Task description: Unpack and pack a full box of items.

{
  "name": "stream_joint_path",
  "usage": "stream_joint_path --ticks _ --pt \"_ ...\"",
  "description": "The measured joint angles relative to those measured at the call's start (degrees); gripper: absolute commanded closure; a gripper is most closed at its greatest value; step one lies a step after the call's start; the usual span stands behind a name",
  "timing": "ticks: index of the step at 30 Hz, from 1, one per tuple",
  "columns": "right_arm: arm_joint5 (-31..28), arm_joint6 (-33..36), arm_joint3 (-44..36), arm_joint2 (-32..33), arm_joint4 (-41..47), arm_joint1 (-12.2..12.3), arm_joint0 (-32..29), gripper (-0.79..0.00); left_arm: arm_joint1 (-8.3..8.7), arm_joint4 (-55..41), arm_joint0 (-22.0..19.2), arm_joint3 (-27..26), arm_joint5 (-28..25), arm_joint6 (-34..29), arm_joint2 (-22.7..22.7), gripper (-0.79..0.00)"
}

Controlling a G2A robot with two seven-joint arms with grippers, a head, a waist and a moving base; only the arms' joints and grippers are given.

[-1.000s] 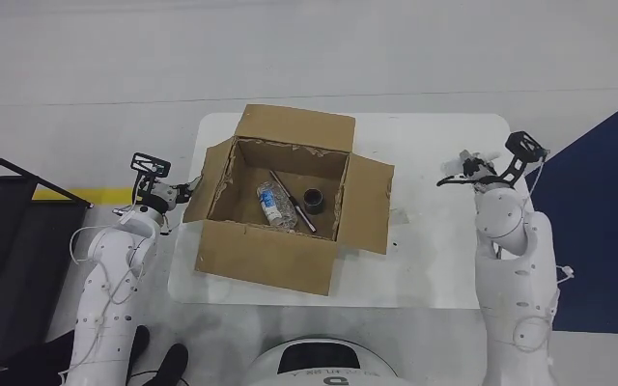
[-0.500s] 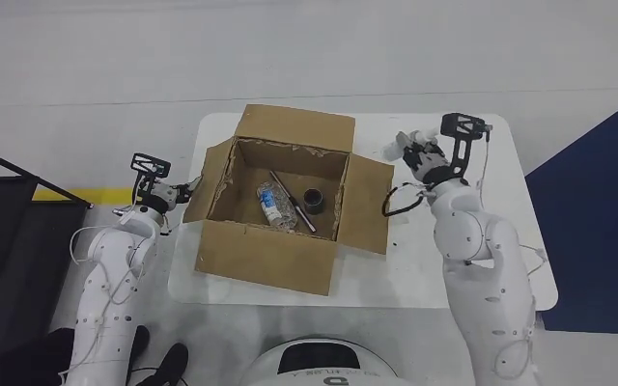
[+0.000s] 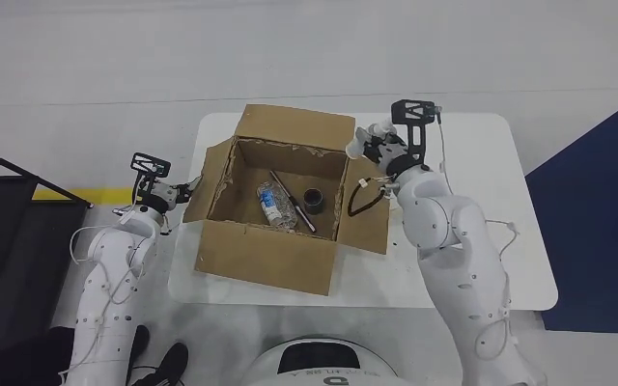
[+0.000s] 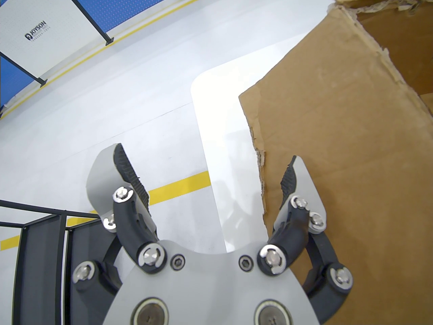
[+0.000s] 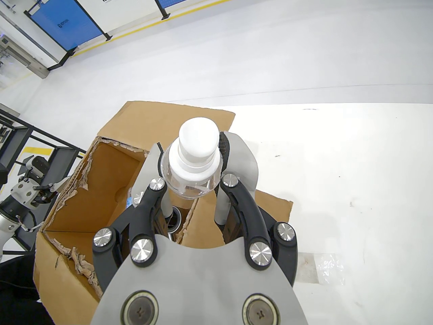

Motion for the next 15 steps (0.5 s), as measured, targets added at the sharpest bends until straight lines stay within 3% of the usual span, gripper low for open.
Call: stream_joint_path --ticks 7,15 --pt "-1.59 0.21 2.4 -0.87 1.27 -0.09 1.16 0.0 0.0 0.0 0.0 0.0 0.0 0.0 0.0 -0.785" --pt "-10.07 5.26 9.89 -12.46 -6.27 -1.03 11.1 0.0 0.0 0.0 0.0 0.0 0.0 0.0 0.0 -0.785"
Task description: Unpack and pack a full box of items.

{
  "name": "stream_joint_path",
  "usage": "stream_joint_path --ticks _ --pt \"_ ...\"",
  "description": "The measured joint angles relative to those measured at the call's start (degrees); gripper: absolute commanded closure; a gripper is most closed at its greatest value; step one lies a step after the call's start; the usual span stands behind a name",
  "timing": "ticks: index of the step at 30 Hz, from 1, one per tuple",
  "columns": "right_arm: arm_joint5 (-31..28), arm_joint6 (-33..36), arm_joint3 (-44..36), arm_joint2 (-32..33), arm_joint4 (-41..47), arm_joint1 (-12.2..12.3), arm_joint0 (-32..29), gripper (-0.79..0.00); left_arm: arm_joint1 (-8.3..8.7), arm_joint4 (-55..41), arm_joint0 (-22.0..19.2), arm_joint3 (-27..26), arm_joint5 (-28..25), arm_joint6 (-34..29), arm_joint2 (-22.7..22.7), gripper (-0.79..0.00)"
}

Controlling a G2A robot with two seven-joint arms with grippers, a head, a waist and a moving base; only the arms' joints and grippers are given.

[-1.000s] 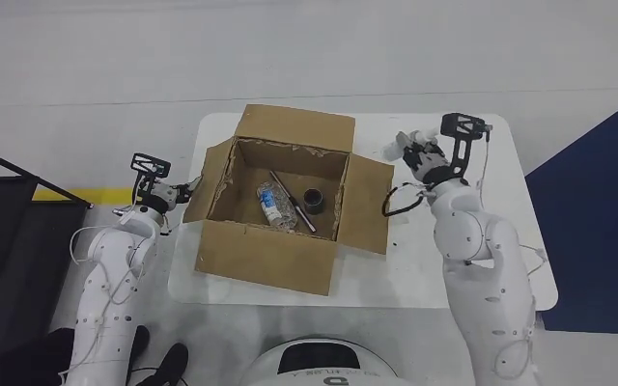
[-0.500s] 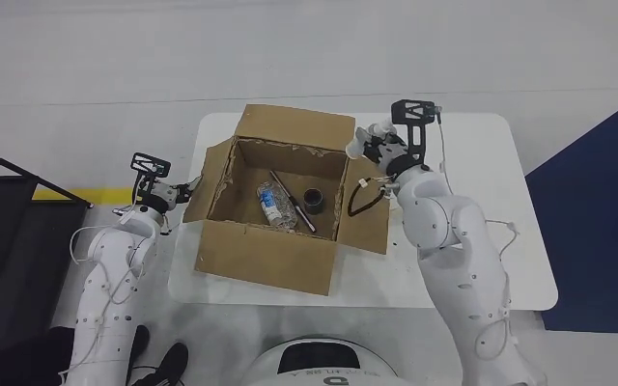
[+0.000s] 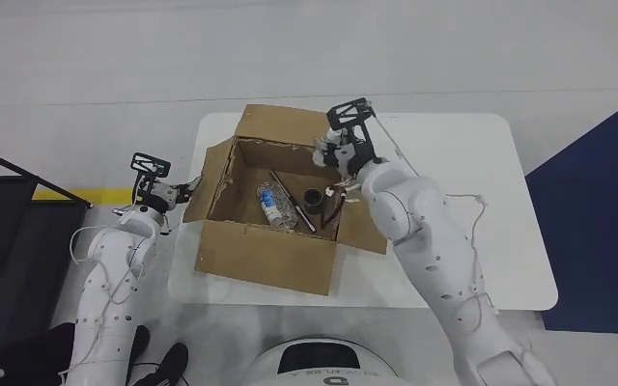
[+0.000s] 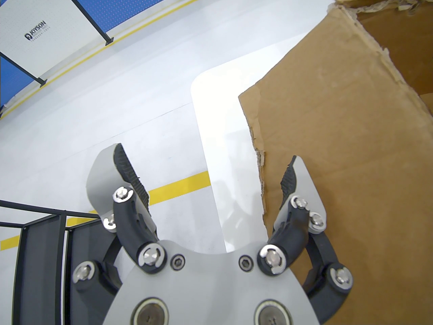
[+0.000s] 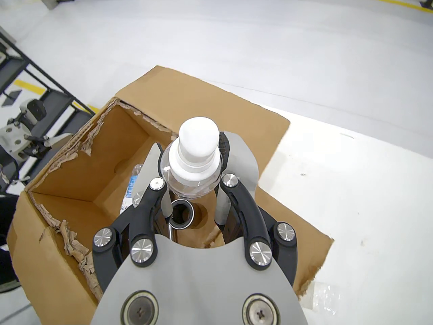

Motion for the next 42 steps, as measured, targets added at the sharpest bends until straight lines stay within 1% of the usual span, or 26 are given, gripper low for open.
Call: stream_joint_path --ticks 7,10,12,14,16,17,18,20,21,22,23,24,29,34,37,40,42 --pt "-4.58 1.37 11.38 -8.34 -2.62 -1.78 9.43 0.0 0.0 0.0 0.0 0.0 0.0 0.0 0.0 -0.785" --pt "-9.56 0.75 17.44 -11.93 -0.42 -2.77 13.01 0.0 0.0 0.0 0.0 0.0 0.0 0.0 0.0 -0.785" --pt "-12.29 0.52 21.75 -14.18 -0.64 -3.44 15.32 0.0 0.0 0.0 0.0 0.0 0.0 0.0 0.0 -0.785" --pt "-13.06 0.52 25.25 -16.45 -2.17 -4.13 17.25 0.0 0.0 0.0 0.0 0.0 0.0 0.0 0.0 -0.785" --pt "-12.38 1.17 27.57 -18.15 -4.28 -4.67 18.59 0.0 0.0 0.0 0.0 0.0 0.0 0.0 0.0 -0.785" --pt "-11.85 1.66 28.72 -19.01 -5.22 -5.01 19.26 -0.08 0.0 0.0 0.0 0.0 0.0 0.0 0.0 -0.785" --pt "-11.76 1.97 29.43 -19.47 -5.4 -5.25 19.66 -0.24 0.0 0.0 0.0 0.0 0.0 0.0 0.0 -0.785" --pt "-12.37 2.67 30.9 -19.92 -4.77 -5.67 20.41 -0.363 0.0 0.0 0.0 0.0 0.0 0.0 0.0 -0.785" --pt "-12.7 2.99 31.44 -20.0 -4.46 -5.82 20.68 -0.456 0.0 0.0 0.0 0.0 0.0 0.0 0.0 -0.785" --pt "-13.06 3.36 31.91 -20.09 -4.23 -5.95 20.95 -0.628 0.0 0.0 0.0 0.0 0.0 0.0 0.0 -0.785" --pt "-13.6 3.91 32.41 -20.24 -4.04 -6.11 21.3 -0.742 0.0 0.0 0.0 0.0 0.0 0.0 0.0 -0.785" --pt "-14.02 4.32 32.73 -20.34 -3.95 -6.22 21.54 -0.785 0.0 0.0 0.0 0.0 0.0 0.0 0.0 -0.785" --pt "-15.74 4.72 34.15 -20.46 -3.63 -6.61 22.1 -0.785 0.0 0.0 0.0 0.0 0.0 0.0 0.0 -0.785" --pt "-15.07 3.53 33.34 -19.74 -5.15 -6.42 20.82 -0.785 0.0 0.0 0.0 0.0 0.0 0.0 0.0 -0.785" --pt "-13.83 2.01 29.16 -18.05 -7.38 -5.58 18.08 -0.785 0.0 0.0 0.0 0.0 0.0 0.0 0.0 -0.785" --pt "-13.56 -1.37 21.86 -13.81 -8.53 -3.92 12.99 -0.785 -0.01 -1.44 -0.01 0.38 0.9 -0.03 -0.66 -0.785" --pt "-13.46 -2.6 15.68 -10.31 -10.68 -2.53 8.28 -0.785 0.11 -2.41 -0.44 0.92 1.38 -0.64 -1.65 -0.785"
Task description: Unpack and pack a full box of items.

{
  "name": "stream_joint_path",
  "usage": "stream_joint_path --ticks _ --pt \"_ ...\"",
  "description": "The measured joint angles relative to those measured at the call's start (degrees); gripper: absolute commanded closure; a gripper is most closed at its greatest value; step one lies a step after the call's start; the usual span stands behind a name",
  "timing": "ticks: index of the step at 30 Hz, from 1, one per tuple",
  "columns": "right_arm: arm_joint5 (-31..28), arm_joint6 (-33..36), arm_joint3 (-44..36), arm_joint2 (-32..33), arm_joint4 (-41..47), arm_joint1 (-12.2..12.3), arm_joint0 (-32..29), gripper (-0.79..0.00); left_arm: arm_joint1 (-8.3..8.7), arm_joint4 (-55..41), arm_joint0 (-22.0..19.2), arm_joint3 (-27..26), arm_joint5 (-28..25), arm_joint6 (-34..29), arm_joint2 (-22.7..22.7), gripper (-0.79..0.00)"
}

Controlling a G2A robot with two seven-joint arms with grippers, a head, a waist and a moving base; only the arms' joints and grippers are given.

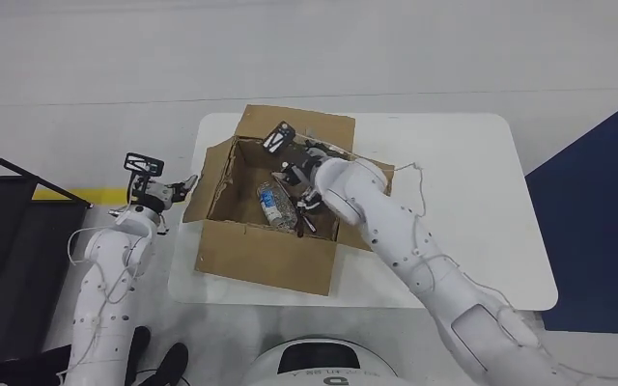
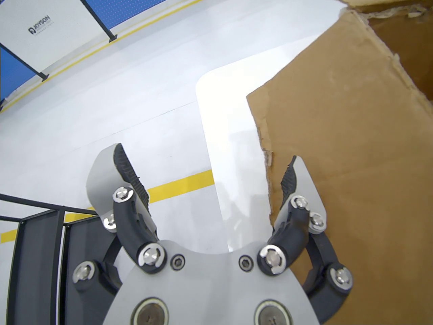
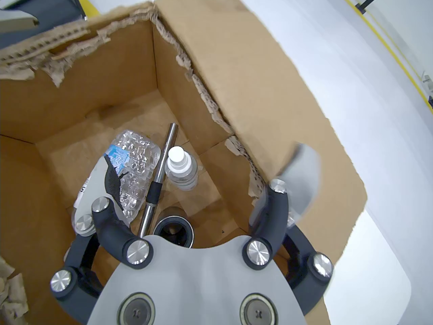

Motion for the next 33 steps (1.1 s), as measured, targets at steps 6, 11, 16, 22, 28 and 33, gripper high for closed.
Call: stream_joint_path --ticks 6,11,16,22,28,33 --pt "1.8 -4.35 -16.19 9.51 -5.35 3.0 -14.57 -0.785 0.58 2.6 -2.15 4.42 0.72 -1.47 -1.54 -0.785" --pt "4.63 -8.82 -22.77 16.64 -4.23 4.16 -23.7 -0.785 0.62 3.88 -5.7 12.46 -0.32 -2.57 0.46 -0.785" --pt "6.92 -11.71 -26.22 20.16 -4.23 4.69 -29.62 -0.785 0.7 3.33 -7.6 18.89 -9.23 -0.65 3.79 -0.785" --pt "8.26 -14.06 -28.53 22.23 -3.88 5.0 -33.9 -0.785 0.97 -2.59 -9.4 23.91 -18.75 2.0 4.14 -0.785" --pt "8.87 -14.38 -29.62 22.99 -3.83 5.13 -35.07 -0.785 2.3 -15.8 -10.79 25.18 -34.0 1.05 -0.89 -0.785" --pt "10.3 -15.22 -30.11 23.53 -2.88 5.12 -36.07 -0.785 3.27 -27.29 -10.8 22.2 -42.19 -1.91 -2.52 -0.785"
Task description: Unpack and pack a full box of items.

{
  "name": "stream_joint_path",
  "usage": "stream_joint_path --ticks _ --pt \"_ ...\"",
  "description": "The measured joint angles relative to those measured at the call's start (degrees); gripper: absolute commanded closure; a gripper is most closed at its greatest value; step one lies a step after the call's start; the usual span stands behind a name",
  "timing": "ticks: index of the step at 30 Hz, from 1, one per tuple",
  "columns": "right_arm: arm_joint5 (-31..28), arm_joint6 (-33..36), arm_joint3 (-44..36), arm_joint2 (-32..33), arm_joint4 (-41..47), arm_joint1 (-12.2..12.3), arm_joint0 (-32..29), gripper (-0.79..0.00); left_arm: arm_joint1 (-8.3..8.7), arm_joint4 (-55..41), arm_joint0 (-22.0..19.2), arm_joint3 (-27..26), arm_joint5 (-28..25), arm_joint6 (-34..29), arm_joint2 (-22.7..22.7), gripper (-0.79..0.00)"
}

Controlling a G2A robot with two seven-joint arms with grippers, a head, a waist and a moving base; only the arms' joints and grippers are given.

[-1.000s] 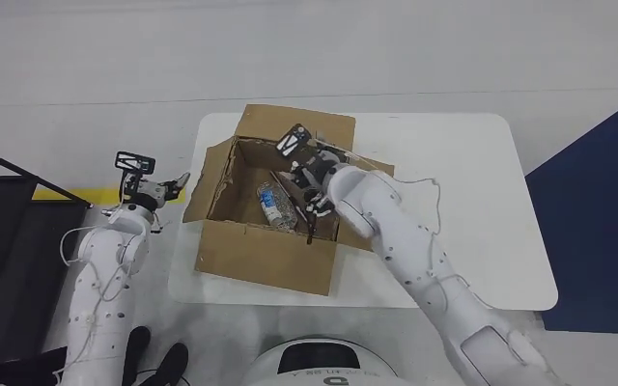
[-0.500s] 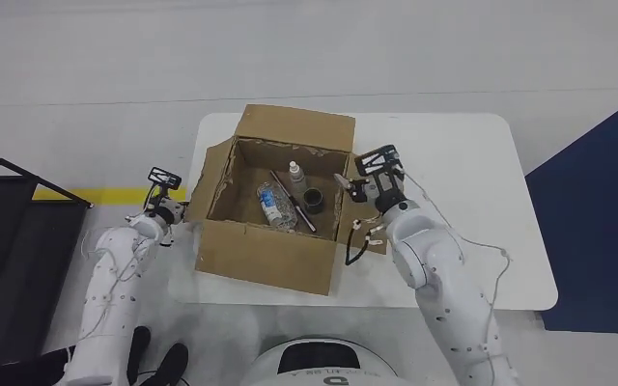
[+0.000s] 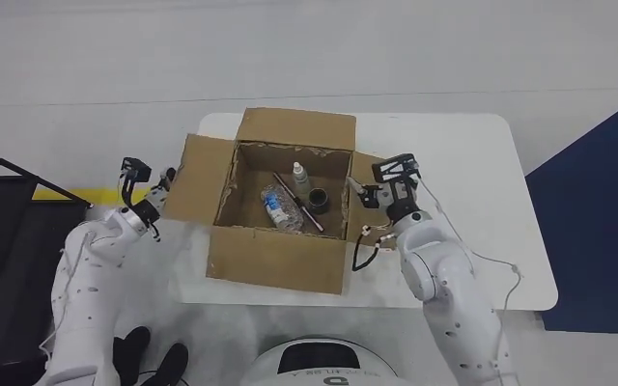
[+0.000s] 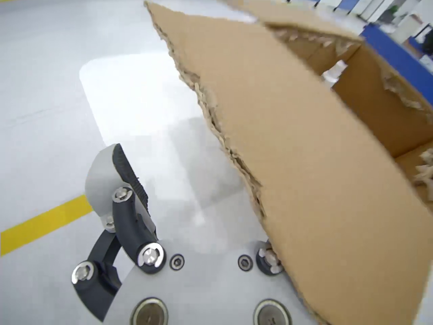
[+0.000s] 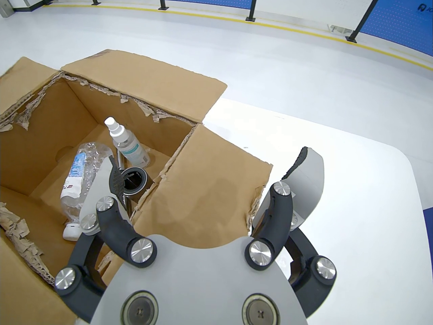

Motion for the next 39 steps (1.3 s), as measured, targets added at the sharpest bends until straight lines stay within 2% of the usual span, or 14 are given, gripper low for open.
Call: stream_joint_path --ticks 6,11,15,26,28,30,35,37,39 --pt "2.48 -0.59 -0.17 0.65 1.28 -0.08 -1.23 -0.785 0.86 -5.14 2.33 -12.75 0.22 -4.78 2.71 -0.785" --pt "2.4 -0.57 -0.16 0.64 1.25 -0.08 -1.2 -0.785 0.87 -0.76 5.06 -22.59 3.28 -8.14 7.0 -0.785" --pt "2.4 -0.57 -0.16 0.64 1.25 -0.08 -1.2 -0.785 0.65 4.47 5.78 -24.25 8.58 -7.42 9.78 -0.785" --pt "2.27 -1.04 0.05 0.97 2.21 -0.1 -1.36 -0.785 0.85 13.81 6.74 -25.32 15.13 -3.55 12.92 -0.785" --pt "1.19 -2.17 0.51 2.76 6.71 -0.11 -1.93 -0.785 0.9 14.03 6.84 -25.41 15.37 -3.05 13.16 -0.785" --pt "-1.36 -4.23 1.3 6.33 15.15 0.01 -3.19 -0.785 0.98 13.99 6.88 -25.55 15.52 -2.75 13.24 -0.785" --pt "-12.0 -9.03 5.9 15.43 35.75 0.52 -6.92 -0.785 1.23 13.66 6.87 -25.67 15.48 -2.62 13.26 -0.785" --pt "-15.58 -7.41 8.33 17.44 42.13 0.75 -7.09 -0.785 1.29 13.77 6.72 -25.6 15.41 -2.78 13.57 -0.785" --pt "-18.31 -2.66 12.14 18.86 49.55 1.06 -5.59 -0.785 1.34 13.87 6.54 -25.51 15.26 -2.84 14.07 -0.785"
